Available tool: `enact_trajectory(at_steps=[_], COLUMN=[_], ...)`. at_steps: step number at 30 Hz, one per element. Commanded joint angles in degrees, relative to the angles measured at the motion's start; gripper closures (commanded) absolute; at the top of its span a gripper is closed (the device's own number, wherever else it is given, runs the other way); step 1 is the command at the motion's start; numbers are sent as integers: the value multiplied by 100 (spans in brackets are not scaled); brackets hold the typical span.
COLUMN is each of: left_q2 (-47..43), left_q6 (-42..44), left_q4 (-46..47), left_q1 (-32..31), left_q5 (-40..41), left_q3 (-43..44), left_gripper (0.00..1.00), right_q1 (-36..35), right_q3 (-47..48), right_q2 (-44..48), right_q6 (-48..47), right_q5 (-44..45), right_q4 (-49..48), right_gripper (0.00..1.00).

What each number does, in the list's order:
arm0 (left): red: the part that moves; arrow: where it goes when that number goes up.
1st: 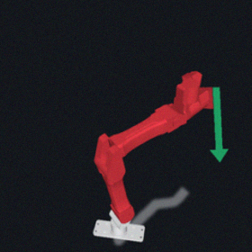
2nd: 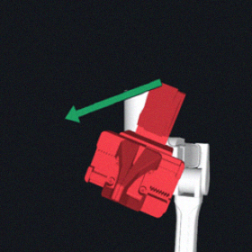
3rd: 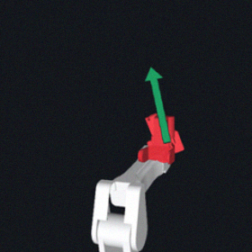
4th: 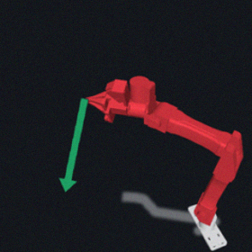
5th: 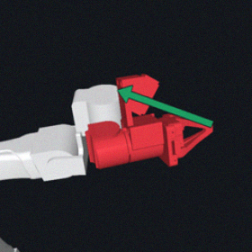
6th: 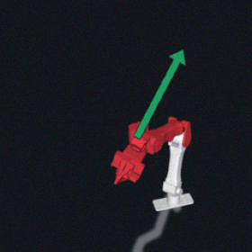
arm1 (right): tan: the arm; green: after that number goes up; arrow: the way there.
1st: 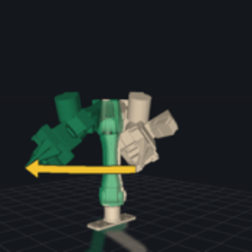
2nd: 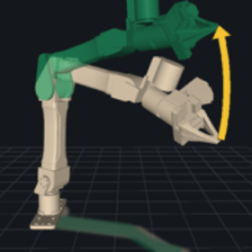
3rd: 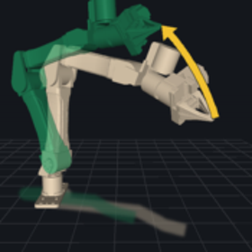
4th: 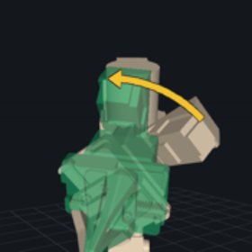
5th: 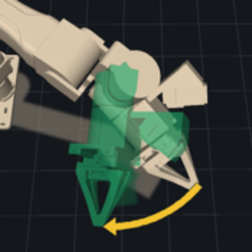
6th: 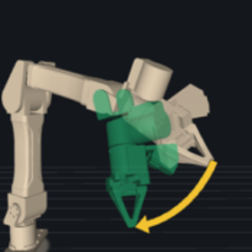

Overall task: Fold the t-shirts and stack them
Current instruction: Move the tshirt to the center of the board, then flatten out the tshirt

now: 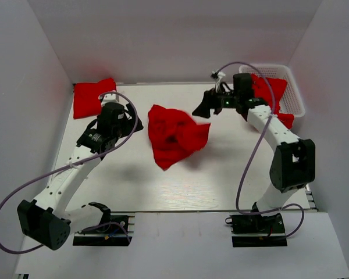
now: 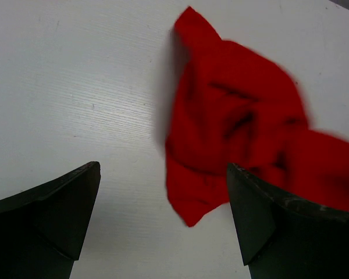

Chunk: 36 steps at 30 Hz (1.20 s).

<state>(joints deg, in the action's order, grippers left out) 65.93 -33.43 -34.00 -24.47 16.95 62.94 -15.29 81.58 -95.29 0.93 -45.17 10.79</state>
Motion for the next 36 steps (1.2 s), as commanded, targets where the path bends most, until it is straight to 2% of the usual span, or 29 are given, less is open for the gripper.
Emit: enact_trajectory(at_steps=[1, 3, 10, 14, 16, 20, 25, 30, 36], left_q2=[-151, 129, 1456, 1993, 2168, 3073, 4356, 5498, 6571], left_q6=[-24, 134, 267, 372, 372, 600, 828, 1224, 1673], left_q4=[-239, -239, -379, -187, 138, 359, 341, 568, 763], left_q1=[21, 21, -49, 4, 74, 196, 381, 627, 628], left_q5=[-208, -420, -850, -974, -617, -368, -210, -209, -297], left_q3=[-177, -177, 254, 377, 377, 1305, 2685, 3706, 4647], left_gripper=[1, 1, 1, 1, 1, 1, 1, 1, 1], right_q1=[35, 35, 70, 9, -9, -158, -589, -905, -1257], right_q3=[-273, -745, -1214, -1434, -1566, -1856, -1812, -1900, -1909], right_q2=[-245, -166, 238, 265, 238, 256, 107, 37, -157], right_q6=[-49, 178, 452, 487, 531, 479, 40, -284, -462], right_q5=[-36, 216, 1317, 1160, 1054, 1255, 2186, 2548, 3172], right_q4=[547, 469, 458, 661, 775, 898, 1461, 1479, 1488], right_gripper=[10, 10, 10, 10, 10, 10, 10, 10, 10])
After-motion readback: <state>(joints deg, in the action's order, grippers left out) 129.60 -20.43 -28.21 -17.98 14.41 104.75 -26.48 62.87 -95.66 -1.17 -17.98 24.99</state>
